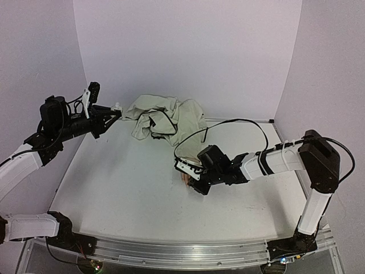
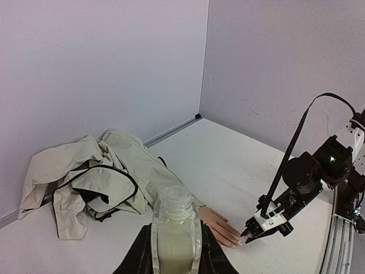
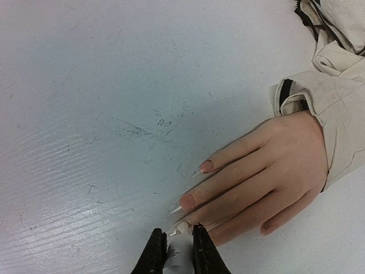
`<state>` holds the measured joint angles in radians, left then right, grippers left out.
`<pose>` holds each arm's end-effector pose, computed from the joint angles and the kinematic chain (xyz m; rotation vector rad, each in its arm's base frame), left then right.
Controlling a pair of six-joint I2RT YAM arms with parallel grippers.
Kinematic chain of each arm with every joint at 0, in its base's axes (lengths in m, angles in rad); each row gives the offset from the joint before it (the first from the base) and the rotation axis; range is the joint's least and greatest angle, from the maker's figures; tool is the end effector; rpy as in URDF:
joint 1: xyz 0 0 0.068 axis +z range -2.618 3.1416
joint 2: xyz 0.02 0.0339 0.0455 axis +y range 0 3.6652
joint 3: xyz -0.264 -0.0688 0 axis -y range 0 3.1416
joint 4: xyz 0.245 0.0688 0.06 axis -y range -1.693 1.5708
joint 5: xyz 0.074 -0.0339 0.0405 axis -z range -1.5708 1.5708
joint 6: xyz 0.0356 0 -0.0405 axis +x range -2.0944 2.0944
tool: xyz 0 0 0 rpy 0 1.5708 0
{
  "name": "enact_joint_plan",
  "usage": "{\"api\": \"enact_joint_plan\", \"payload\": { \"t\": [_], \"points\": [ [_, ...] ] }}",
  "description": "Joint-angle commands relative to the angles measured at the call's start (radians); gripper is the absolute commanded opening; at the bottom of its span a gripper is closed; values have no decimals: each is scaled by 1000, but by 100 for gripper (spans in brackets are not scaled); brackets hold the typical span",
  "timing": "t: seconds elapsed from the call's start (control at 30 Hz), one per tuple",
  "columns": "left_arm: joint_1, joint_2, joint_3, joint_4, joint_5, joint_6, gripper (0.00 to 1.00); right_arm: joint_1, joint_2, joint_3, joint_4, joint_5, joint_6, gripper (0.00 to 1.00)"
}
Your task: Paint the nails
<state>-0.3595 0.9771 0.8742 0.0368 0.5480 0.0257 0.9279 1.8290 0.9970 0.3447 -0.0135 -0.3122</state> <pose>0.2053 -0.0970 0.3599 0.7279 1.5074 -0.7004 0.2356 0.3153 0.1767 -1.2164 1.6891 0.3930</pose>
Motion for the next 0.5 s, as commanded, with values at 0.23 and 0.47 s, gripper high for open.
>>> {"api": "enact_joint_plan", "payload": {
  "t": [0.23,0.47],
  "points": [
    [5,-18,2,73,16,-7,0,0,-13,-6,-29,-13,24,0],
    [5,-26,2,73,18,-8,0,2,-30,-14,-45,-18,31,0]
  ]
}}
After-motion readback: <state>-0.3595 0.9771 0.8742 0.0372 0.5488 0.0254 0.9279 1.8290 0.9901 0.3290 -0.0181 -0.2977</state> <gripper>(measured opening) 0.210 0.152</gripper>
